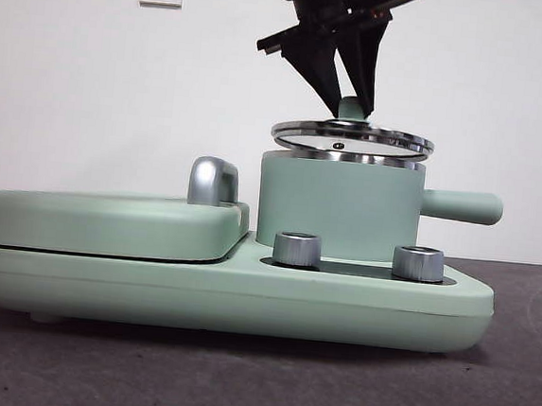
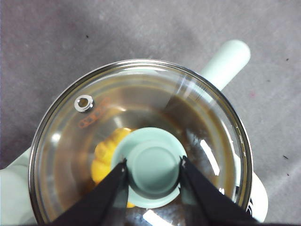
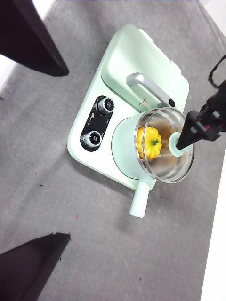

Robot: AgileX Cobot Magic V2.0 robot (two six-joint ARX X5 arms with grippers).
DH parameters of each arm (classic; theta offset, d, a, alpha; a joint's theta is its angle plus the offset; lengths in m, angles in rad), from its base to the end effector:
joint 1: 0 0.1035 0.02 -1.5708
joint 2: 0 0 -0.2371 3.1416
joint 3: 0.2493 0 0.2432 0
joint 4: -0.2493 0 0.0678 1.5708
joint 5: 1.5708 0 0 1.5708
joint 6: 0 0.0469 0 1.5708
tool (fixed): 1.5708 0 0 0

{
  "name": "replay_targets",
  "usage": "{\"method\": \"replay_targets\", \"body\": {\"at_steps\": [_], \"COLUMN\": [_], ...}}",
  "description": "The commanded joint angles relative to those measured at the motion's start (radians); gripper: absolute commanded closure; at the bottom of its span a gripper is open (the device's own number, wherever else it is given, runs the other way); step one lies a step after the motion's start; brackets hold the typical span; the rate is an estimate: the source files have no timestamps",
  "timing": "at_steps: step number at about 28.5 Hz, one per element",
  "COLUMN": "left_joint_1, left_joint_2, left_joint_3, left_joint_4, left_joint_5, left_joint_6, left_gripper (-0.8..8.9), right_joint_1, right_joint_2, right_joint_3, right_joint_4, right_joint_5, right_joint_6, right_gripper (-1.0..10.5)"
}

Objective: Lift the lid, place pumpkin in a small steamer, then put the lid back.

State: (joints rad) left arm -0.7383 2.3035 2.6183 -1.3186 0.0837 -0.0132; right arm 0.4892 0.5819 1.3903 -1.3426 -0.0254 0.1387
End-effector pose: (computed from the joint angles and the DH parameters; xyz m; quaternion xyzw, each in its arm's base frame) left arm 0.3270 -0.3028 0.3132 0.1494 0.4579 -0.3472 0.8047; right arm 0.0348 0.0199 0.3873 0.0041 0.2733 0.2271 0.9348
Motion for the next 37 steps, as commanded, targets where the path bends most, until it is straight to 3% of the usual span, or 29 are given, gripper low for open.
{"method": "replay_targets", "body": {"at_steps": [1,37], "left_joint_1": [-0.014,-0.036], "left_joint_2": [0.026,0.068], "left_joint_3": [0.030,0.029], "left_joint_4": [0.021,-0.051], "left_joint_5": [0.001,-0.100], "left_joint_6": [-0.006,-0.076], "left_gripper": [7.97,7.98], "right_joint_1": [0.006,0.006], "right_joint_2": [0.002,0.002], "right_joint_3": [0.011,0.011], "right_joint_4": [-0.080,-0.080], "right_joint_5": [0.000,0.000], "right_joint_6": [0.011,0.007], "right_gripper": [3.5,3.5]}}
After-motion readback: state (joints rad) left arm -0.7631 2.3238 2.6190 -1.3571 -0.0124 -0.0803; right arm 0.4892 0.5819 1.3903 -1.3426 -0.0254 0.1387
